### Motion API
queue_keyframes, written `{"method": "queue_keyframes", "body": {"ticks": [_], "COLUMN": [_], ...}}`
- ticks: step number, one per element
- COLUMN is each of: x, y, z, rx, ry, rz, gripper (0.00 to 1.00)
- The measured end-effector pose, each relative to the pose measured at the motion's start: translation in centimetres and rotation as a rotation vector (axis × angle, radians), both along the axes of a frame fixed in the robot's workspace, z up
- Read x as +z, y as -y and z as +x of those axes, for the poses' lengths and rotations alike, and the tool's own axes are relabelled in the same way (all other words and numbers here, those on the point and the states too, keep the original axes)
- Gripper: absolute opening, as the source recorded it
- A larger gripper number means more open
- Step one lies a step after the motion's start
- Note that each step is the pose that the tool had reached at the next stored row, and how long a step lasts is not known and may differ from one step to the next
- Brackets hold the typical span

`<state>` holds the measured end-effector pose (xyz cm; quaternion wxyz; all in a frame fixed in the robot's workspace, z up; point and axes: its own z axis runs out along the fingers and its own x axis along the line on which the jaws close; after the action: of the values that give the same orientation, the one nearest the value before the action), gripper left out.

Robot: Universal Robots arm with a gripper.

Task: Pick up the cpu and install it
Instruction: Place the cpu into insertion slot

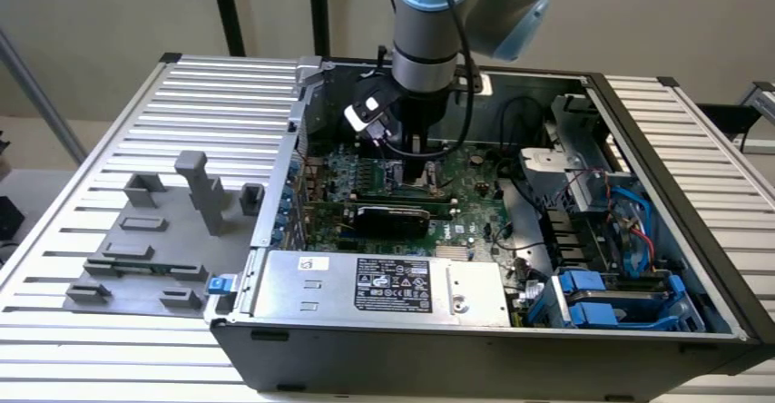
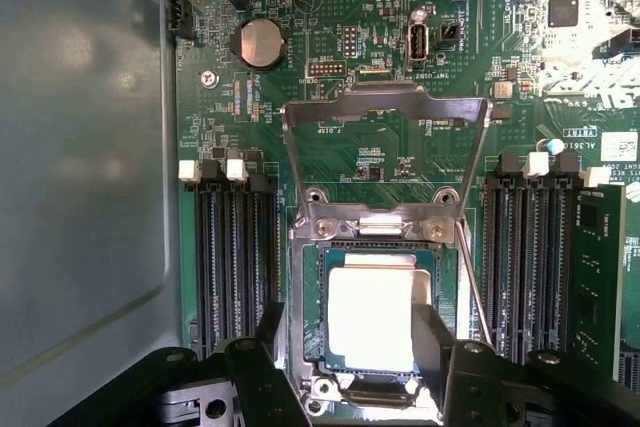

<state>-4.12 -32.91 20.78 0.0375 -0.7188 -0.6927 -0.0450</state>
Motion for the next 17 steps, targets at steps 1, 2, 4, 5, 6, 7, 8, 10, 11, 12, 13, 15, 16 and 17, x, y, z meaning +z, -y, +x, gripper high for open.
{"method": "queue_keyframes", "body": {"ticks": [1,2,4,5,6,7,8,10,11,12,13,15,16,17], "x": [0.10,0.23,0.50,0.61,0.70,0.76,0.80,0.86,0.89,0.92,0.93,0.95,0.95,0.95], "y": [0.00,0.00,0.00,0.00,0.00,0.01,0.02,0.05,0.08,0.11,0.16,0.31,0.41,0.53], "z": [0.00,0.00,0.00,0.00,0.00,0.00,0.00,0.00,0.00,0.00,-0.03,-0.16,-0.29,-0.47], "rx": [0.000,0.000,0.000,0.000,0.000,0.000,0.000,0.000,0.000,0.000,0.000,0.000,0.000,0.000], "ry": [-0.0004,-0.0008,-0.0016,-0.0021,-0.0025,-0.0029,-0.0033,-0.0039,-0.0042,-0.0046,-0.0046,-0.0047,-0.0046,-0.0046], "rz": [-0.0001,-0.0001,-0.0001,0.0000,0.0000,-0.0001,-0.0001,0.0002,0.0001,0.0000,0.0000,0.0000,0.0000,-0.0001], "gripper": [0.62,0.62,0.62,0.62,0.62,0.62,0.60,0.47,0.41,0.41,0.36,0.30,0.24,0.18]}}
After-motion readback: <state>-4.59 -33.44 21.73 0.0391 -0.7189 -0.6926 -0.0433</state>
